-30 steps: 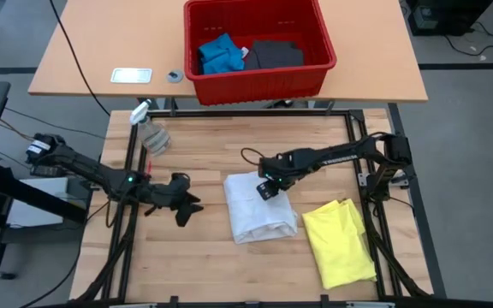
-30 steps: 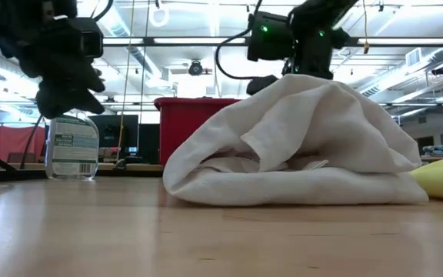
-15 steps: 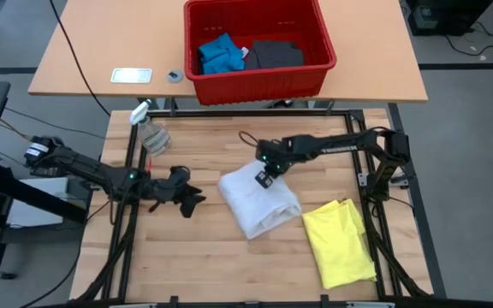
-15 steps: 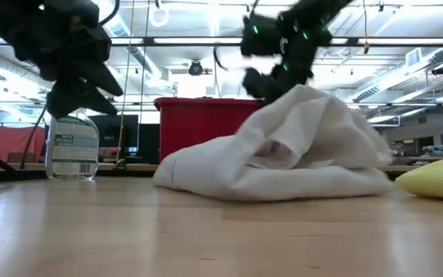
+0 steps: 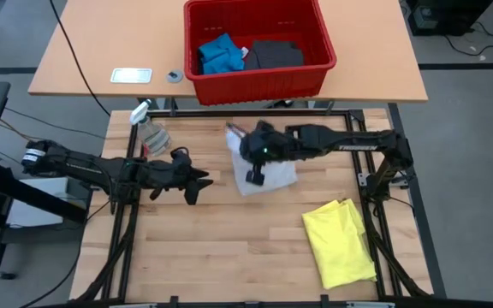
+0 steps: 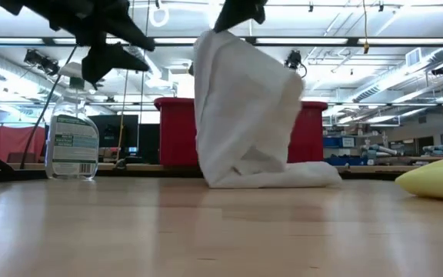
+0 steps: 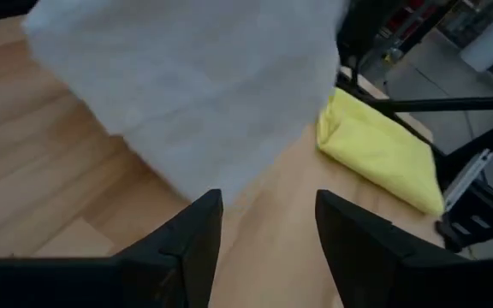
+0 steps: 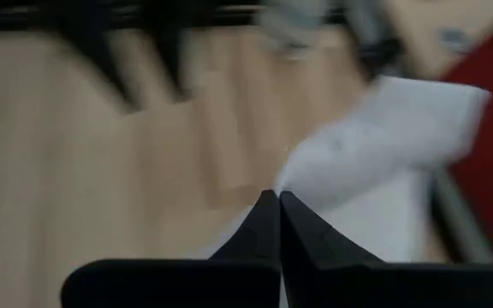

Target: Fold Laundry from Bin

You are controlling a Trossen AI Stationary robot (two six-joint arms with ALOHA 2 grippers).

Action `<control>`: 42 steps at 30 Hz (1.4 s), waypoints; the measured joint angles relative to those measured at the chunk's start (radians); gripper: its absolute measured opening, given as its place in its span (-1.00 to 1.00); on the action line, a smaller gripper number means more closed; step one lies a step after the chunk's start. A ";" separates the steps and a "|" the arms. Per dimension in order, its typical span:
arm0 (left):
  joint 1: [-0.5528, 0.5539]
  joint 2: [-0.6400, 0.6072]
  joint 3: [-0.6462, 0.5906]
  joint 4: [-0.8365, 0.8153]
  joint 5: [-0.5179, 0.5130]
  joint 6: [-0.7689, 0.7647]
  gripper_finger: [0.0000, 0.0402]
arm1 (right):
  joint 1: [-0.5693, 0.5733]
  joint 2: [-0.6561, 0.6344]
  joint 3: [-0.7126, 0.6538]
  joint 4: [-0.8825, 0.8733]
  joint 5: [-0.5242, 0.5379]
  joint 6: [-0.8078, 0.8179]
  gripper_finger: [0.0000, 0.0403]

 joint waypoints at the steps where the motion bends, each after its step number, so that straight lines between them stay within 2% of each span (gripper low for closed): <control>1: -0.005 0.000 0.006 -0.002 0.000 0.000 -0.03 | 0.017 0.003 -0.013 0.005 -0.027 0.002 -0.99; 4: -0.031 0.000 0.017 -0.003 0.002 -0.008 -0.03 | 0.070 0.032 -0.077 0.028 -0.139 0.018 -1.00; 7: -0.061 0.000 0.018 -0.013 0.003 -0.033 -0.03 | 0.127 0.087 -0.160 0.068 -0.318 0.068 -0.99; 11: -0.084 0.000 0.018 -0.062 0.002 -0.060 -0.03 | 0.194 0.134 -0.233 0.135 -0.508 0.169 -0.82; 16: -0.075 0.002 0.018 -0.109 0.002 -0.079 -0.03 | 0.223 0.136 -0.238 0.138 -0.574 0.222 -0.47; 19: -0.066 0.003 0.018 -0.118 0.002 -0.082 -0.03 | 0.211 0.105 -0.217 0.144 -0.530 0.243 -0.27; 23: -0.066 0.003 0.018 -0.114 0.001 -0.094 -0.03 | 0.166 0.069 -0.210 0.070 -0.292 0.374 -0.10; 25: -0.071 0.003 0.018 -0.115 0.000 -0.107 -0.03 | 0.139 0.073 -0.216 0.019 -0.233 0.422 -0.04; 30: -0.074 0.065 0.017 -0.114 -0.010 -0.165 -0.03 | 0.074 0.076 -0.296 -0.010 -0.225 0.566 0.05; 34: -0.074 0.184 0.017 -0.034 -0.013 -0.198 -0.03 | 0.018 0.073 -0.343 -0.087 -0.203 0.701 0.09; 37: -0.071 0.272 0.017 0.066 -0.012 -0.239 -0.03 | -0.003 0.060 -0.363 -0.138 -0.182 0.722 0.12; 42: -0.049 0.366 0.017 0.133 -0.001 -0.316 -0.02 | -0.050 0.015 -0.414 -0.147 -0.196 0.713 0.17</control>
